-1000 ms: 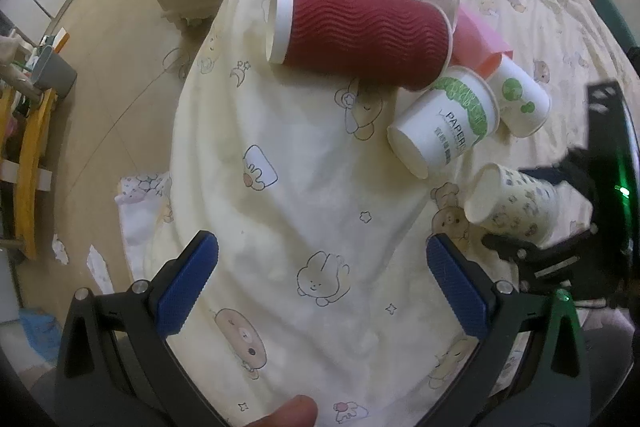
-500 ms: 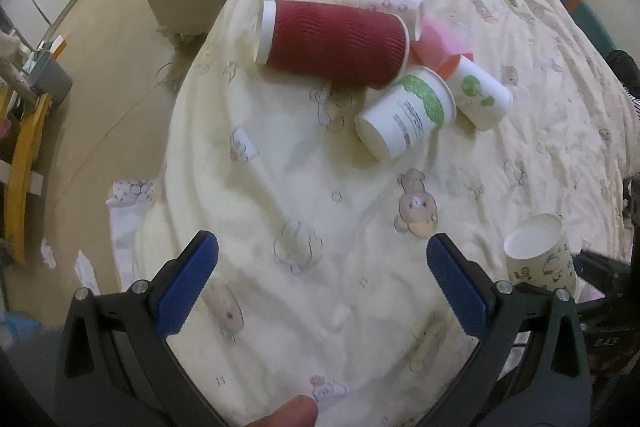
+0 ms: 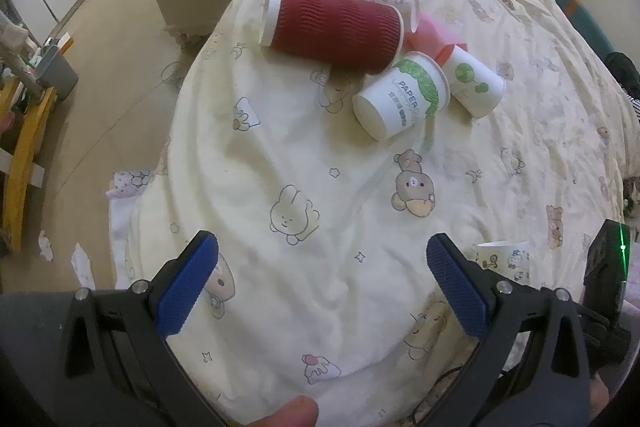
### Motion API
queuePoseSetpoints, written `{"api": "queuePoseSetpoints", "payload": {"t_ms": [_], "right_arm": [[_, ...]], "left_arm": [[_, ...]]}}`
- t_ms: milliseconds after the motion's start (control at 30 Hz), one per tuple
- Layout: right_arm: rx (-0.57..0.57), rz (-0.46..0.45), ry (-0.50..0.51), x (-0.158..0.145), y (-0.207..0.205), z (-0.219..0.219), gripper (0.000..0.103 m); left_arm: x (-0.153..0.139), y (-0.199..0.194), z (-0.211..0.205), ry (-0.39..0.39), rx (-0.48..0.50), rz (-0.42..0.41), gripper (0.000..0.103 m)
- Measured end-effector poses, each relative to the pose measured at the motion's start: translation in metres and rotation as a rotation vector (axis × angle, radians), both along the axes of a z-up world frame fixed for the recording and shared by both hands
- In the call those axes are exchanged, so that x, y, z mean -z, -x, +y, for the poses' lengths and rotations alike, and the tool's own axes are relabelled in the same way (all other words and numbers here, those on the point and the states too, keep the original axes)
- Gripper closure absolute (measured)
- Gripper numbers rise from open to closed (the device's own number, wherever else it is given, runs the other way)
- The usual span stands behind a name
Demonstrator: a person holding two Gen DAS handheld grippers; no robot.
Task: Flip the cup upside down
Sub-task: 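Lift the cartoon-print cup with the right gripper and rotate it rim-down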
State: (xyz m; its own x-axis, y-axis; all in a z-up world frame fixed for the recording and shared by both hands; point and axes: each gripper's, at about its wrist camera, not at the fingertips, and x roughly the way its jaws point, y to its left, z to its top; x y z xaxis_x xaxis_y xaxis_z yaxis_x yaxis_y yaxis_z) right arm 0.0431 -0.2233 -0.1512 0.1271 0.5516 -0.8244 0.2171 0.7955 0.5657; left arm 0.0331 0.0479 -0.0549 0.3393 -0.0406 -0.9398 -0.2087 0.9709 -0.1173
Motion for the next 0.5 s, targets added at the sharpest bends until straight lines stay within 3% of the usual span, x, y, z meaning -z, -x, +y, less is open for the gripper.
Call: {"api": "queuePoseSetpoints", "payload": {"t_ms": [233,267,333,367,500], "right_arm": [[0.033,0.037,-0.006,0.018,-0.007,0.006,0.021],[0.029,0.039,-0.007,0.019,-0.008,0.008,0.019],[0.017,0.046,0.004,0.017,-0.009,0.008,0.004],[0.01,0.046,0.017,0.014,-0.009,0.008,0.001],[-0.03,0.031,0.069,-0.003,-0.003,0.008,0.0]], "left_arm": [[0.0,0.001,0.002,-0.005,0.001,-0.009,0.0],[0.0,0.002,0.001,-0.004,0.003,-0.009,0.0],[0.001,0.002,0.001,0.004,0.0,-0.007,0.0],[0.001,0.001,0.001,0.005,-0.001,-0.006,0.0],[0.001,0.003,-0.001,-0.01,-0.004,-0.016,0.0]]}}
